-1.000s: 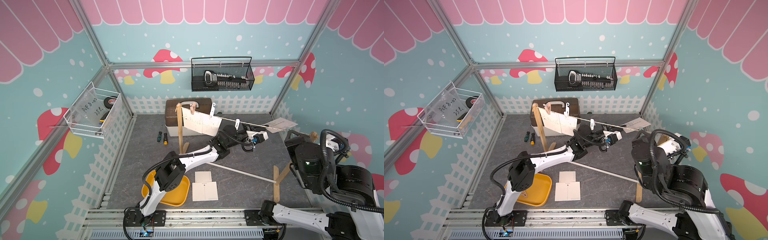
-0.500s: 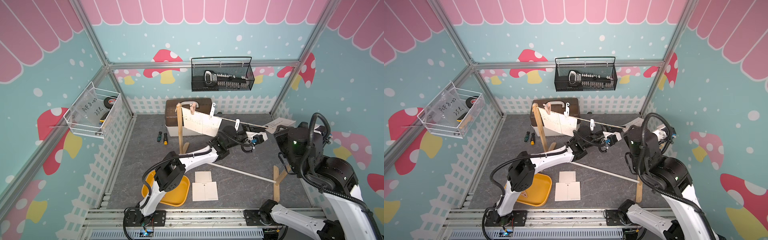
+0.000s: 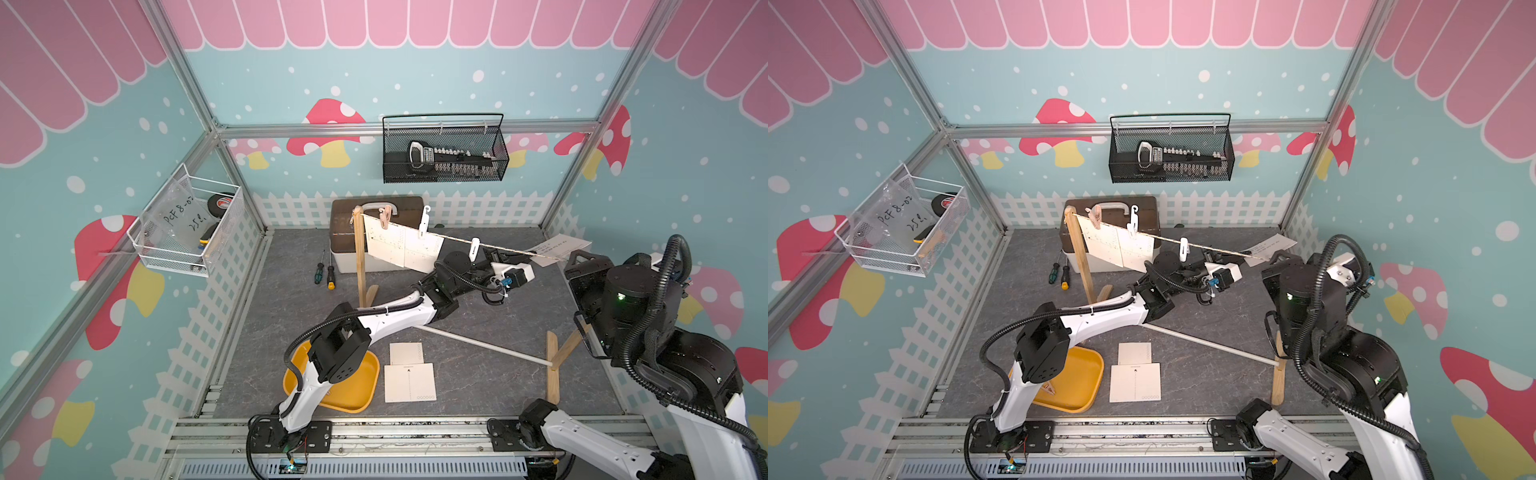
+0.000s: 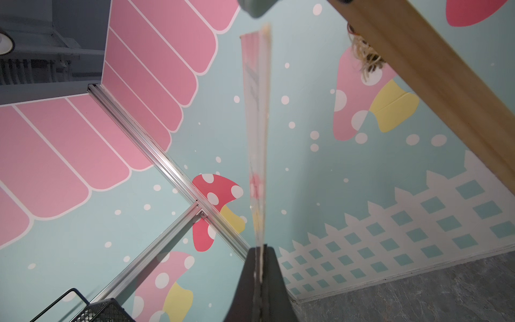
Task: Remove the postcards from the strings
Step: Remove the clamp from the clothesline.
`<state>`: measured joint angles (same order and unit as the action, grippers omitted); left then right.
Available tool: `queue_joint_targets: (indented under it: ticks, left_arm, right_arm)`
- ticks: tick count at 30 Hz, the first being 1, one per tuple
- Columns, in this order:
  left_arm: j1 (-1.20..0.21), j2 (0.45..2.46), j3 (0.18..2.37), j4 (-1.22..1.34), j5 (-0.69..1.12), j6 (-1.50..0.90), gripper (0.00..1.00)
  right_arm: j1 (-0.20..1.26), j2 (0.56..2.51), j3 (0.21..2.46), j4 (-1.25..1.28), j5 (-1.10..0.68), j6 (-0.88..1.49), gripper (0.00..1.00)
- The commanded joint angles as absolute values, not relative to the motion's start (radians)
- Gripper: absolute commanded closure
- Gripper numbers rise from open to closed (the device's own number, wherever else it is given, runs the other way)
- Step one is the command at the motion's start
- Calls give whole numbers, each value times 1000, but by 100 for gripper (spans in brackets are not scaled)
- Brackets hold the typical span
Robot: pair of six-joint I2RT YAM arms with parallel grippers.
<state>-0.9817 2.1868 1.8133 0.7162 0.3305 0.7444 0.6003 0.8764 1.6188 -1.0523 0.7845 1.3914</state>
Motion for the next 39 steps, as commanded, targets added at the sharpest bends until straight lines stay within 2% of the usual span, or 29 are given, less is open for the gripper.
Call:
queue_joint_targets:
  ticks: [1,24,28,39]
  left_arm:
    - [-976,2157,1803,739,348,742,100]
    - [-976,2145,1774,742,352,751,100]
    - [-979,2143,1755,751,351,752,100]
    - [-1036,2087,1558,843,308,780,100]
  right_arm:
    - [591,872,1609,-1055,818,1385,49]
    - [571,901,1622,-1025,772,1372,76]
    - [570,902,1625,-1022,770,1362,78]
    - [569,908,1680,-1010,721,1284,85]
